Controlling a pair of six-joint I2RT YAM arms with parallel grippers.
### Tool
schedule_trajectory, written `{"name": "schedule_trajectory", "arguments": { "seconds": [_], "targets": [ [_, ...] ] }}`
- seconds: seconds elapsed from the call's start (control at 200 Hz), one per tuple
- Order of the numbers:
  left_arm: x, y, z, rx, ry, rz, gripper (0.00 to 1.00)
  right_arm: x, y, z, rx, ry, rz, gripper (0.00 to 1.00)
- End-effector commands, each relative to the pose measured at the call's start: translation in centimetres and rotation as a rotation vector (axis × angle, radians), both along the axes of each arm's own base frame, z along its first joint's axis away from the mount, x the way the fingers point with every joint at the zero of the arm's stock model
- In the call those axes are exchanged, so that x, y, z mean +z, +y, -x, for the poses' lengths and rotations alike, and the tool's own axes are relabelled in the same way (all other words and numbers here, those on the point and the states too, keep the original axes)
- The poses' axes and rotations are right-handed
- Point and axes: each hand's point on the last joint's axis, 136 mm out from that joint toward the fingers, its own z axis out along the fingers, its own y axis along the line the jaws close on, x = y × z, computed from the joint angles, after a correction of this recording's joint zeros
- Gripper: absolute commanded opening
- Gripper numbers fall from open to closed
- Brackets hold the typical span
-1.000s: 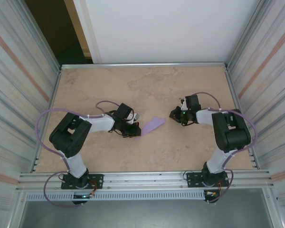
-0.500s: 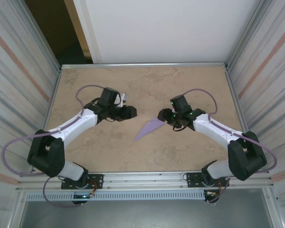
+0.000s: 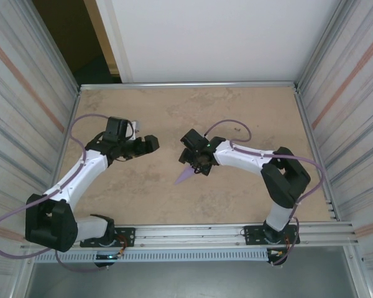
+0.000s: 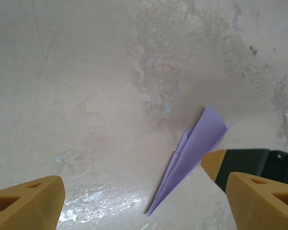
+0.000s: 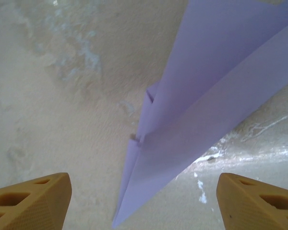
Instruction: Fold a paper plane with a square sheet of paper (pick it up from the middle)
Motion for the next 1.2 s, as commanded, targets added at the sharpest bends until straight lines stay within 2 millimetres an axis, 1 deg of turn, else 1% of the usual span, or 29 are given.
{"name": "schedule_trajectory", "arguments": {
  "seconds": [0.0,0.175,0.346,0.466,0.516,0.697,0.977,1.127,1.193],
  "targets": [
    [-0.5,0.7,0.4,-0.004,-0.003,-0.038,0.88,-1.1,-1.8,0.2,-0.098,0.044,0.108,0.77],
    [-1.0,0.6,0.4,-0.011,0.017,-0.034,0.89,-2.0,-1.7,0.8,-0.13,0.096,0.107,0.77],
    [-1.1,0.4,0.4,-0.017,0.025,-0.025,0.9,-2.2,-2.6,1.4,-0.171,0.118,0.127,0.76],
    [-1.3,0.4,0.5,-0.016,0.029,-0.025,0.9,-2.0,-3.1,1.8,-0.197,0.123,0.124,0.72],
    [-1.3,0.4,0.5,-0.016,0.031,-0.024,0.9,-1.9,-3.2,1.9,-0.209,0.123,0.117,0.69],
    [-1.5,0.3,0.5,-0.016,0.039,-0.023,0.91,-1.7,-3.8,2.1,-0.242,0.121,0.119,0.61],
    [-1.4,0.2,0.6,-0.022,0.046,-0.019,0.93,-1.9,-3.6,2.2,-0.246,0.124,0.105,0.4],
    [-1.5,0.3,0.5,-0.019,0.044,-0.023,0.95,-1.8,-4.0,2.0,-0.251,0.106,0.122,0.26],
    [-1.5,0.4,0.4,-0.012,0.044,-0.028,0.95,-1.5,-4.2,1.8,-0.245,0.085,0.13,0.18]
  ]
}}
